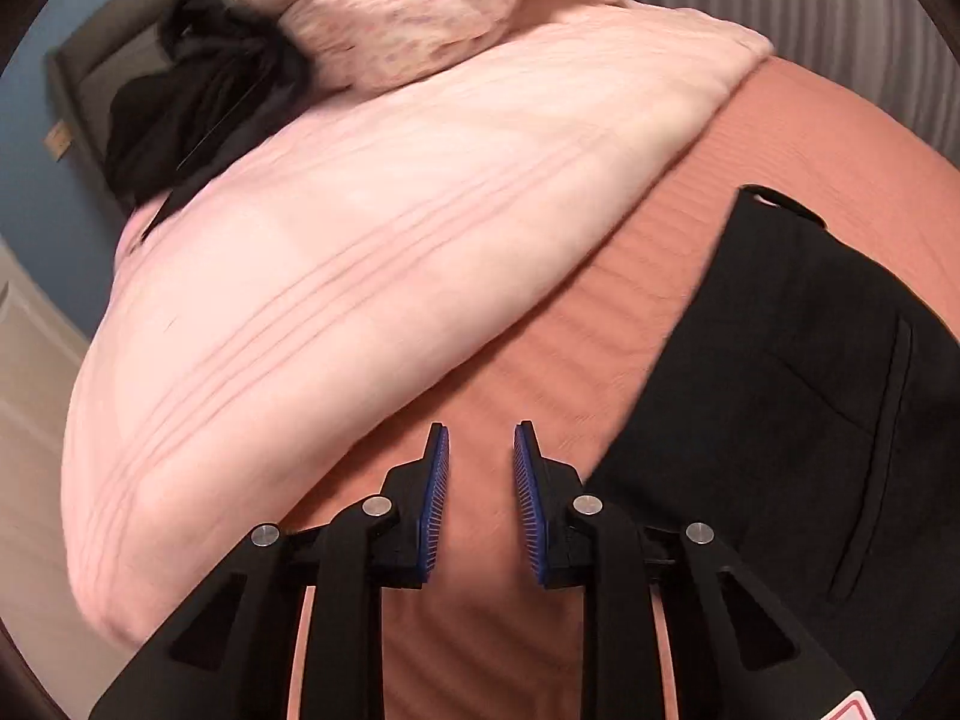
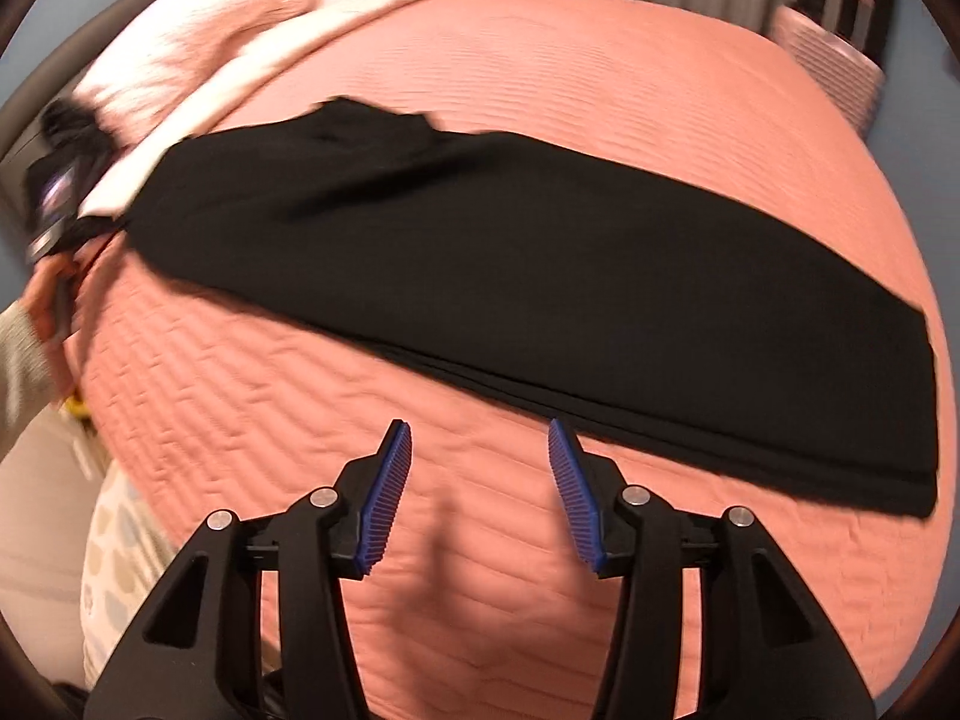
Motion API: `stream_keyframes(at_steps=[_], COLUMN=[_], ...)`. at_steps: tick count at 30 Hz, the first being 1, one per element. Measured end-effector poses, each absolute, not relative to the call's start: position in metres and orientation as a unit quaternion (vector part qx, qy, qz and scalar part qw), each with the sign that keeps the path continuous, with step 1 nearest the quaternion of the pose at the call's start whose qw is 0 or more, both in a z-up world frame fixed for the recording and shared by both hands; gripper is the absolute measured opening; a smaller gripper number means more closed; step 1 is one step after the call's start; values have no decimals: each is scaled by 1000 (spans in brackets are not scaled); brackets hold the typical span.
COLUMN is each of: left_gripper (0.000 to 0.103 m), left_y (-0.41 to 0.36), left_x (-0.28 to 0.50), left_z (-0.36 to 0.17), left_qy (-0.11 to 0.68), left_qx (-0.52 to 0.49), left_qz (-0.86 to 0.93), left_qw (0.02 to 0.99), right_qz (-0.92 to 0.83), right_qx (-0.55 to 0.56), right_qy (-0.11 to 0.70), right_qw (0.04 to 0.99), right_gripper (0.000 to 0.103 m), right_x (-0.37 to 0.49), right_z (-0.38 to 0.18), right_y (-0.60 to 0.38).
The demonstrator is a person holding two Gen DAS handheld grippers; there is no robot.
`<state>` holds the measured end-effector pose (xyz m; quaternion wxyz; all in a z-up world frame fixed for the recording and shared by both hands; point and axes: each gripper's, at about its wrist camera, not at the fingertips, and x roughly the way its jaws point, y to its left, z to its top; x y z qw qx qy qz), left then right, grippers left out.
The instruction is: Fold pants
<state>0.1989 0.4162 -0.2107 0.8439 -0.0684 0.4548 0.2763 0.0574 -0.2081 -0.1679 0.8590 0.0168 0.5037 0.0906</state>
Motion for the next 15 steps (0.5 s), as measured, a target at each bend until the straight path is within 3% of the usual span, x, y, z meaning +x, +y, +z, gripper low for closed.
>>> stream_keyframes(at_steps=[1, 2, 3, 4, 8, 11, 15], left_gripper=[23, 32, 47, 51, 53, 62, 64], left_y=[416, 409, 399, 387, 313, 255, 167], left_x=[181, 166, 159, 156, 167, 168, 170], left_z=[-198, -186, -178, -173, -164, -158, -149], left_qy=[429, 408, 400, 399, 430, 437, 435], left_qx=[-94, -112, -114, -109, -103, -97, -42], left_qz=[272, 264, 250, 232, 134, 68, 4], left_qw=[856, 867, 874, 880, 887, 892, 900], right_qz=[88, 85, 78, 77, 24, -89, -170], right_qx=[29, 34, 32, 28, 98, 160, 261], right_qy=[502, 503, 506, 508, 483, 461, 433], right_qw=[860, 860, 858, 857, 870, 868, 846], right_gripper=[47, 47, 47, 47, 47, 47, 48], right_x=[56, 56, 59, 64, 71, 41, 5], right_z=[-170, -172, -176, -177, -170, -169, -182], right_y=[-215, -219, -222, -222, -289, -380, -473])
